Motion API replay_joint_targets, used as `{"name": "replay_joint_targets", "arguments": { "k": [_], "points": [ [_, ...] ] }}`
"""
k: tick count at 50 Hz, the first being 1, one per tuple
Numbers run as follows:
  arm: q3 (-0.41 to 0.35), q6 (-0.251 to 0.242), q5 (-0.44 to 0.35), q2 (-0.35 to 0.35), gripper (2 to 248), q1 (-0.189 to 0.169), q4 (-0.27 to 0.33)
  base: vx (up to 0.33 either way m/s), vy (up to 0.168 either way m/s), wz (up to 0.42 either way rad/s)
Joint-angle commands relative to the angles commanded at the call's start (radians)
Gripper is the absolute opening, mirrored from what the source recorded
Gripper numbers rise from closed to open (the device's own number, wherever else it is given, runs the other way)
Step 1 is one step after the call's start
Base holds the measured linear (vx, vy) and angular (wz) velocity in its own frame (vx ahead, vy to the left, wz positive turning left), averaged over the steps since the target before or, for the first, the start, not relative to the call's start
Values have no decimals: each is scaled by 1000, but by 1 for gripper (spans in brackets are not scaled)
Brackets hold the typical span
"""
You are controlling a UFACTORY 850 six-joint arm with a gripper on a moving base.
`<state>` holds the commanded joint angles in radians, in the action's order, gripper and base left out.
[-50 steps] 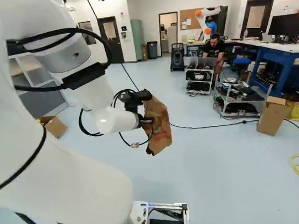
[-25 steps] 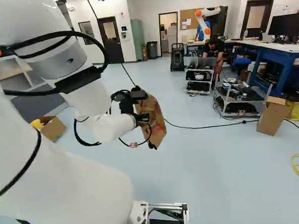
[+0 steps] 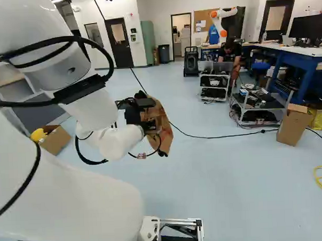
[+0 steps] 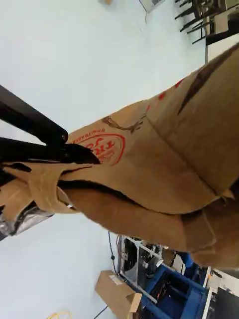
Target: Pick up the grocery bag from the ground
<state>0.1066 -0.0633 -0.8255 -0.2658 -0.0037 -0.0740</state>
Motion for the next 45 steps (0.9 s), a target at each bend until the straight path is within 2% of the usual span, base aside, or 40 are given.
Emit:
{"name": "replay_joint_targets", "arguments": {
  "k": [23, 45],
  "points": [
    [-17, 55, -41, -12, 18, 3, 64, 0, 0, 0],
    [-19, 63, -47, -13, 18, 4, 74, 0, 0, 0]
  ]
}}
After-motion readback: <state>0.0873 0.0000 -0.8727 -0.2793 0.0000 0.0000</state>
